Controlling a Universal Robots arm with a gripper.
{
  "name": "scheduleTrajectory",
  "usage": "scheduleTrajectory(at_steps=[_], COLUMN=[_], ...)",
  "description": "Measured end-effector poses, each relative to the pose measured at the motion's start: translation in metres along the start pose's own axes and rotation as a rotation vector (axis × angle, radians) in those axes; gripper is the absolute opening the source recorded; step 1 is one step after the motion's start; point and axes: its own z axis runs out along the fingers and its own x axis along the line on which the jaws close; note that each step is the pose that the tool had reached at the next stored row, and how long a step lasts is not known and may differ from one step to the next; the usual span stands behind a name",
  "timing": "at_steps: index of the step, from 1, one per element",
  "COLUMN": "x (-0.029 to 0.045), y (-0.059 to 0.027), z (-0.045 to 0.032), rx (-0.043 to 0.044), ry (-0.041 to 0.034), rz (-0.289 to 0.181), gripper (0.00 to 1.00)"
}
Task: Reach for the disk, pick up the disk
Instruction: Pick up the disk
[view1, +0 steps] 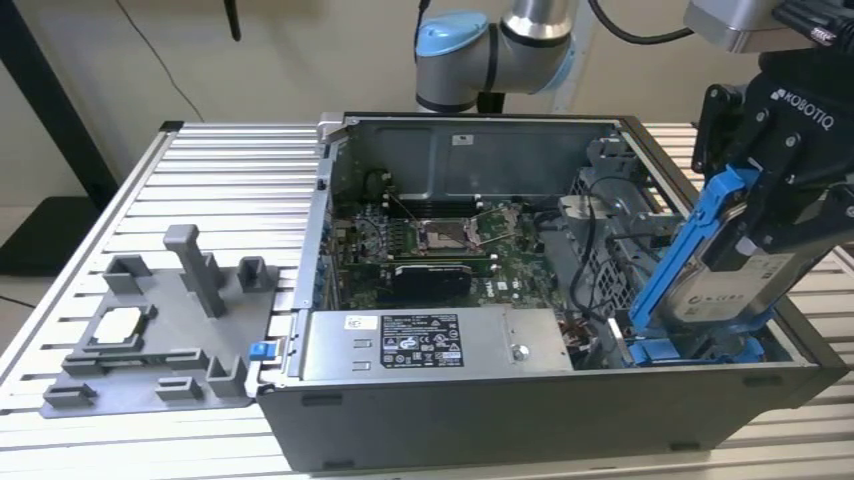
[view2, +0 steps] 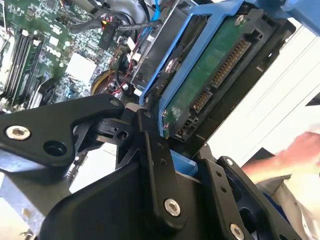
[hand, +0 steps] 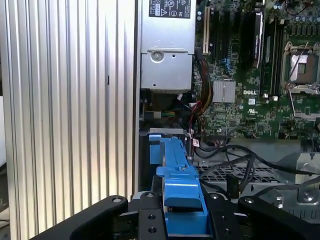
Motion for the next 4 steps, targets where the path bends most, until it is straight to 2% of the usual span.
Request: scheduleTrajectory(at_steps=[4], x=[0.0], y=[0.0], z=[-0.0001], rx=[0.0], ry=[0.0001], rz=[0.0], gripper=[0.0])
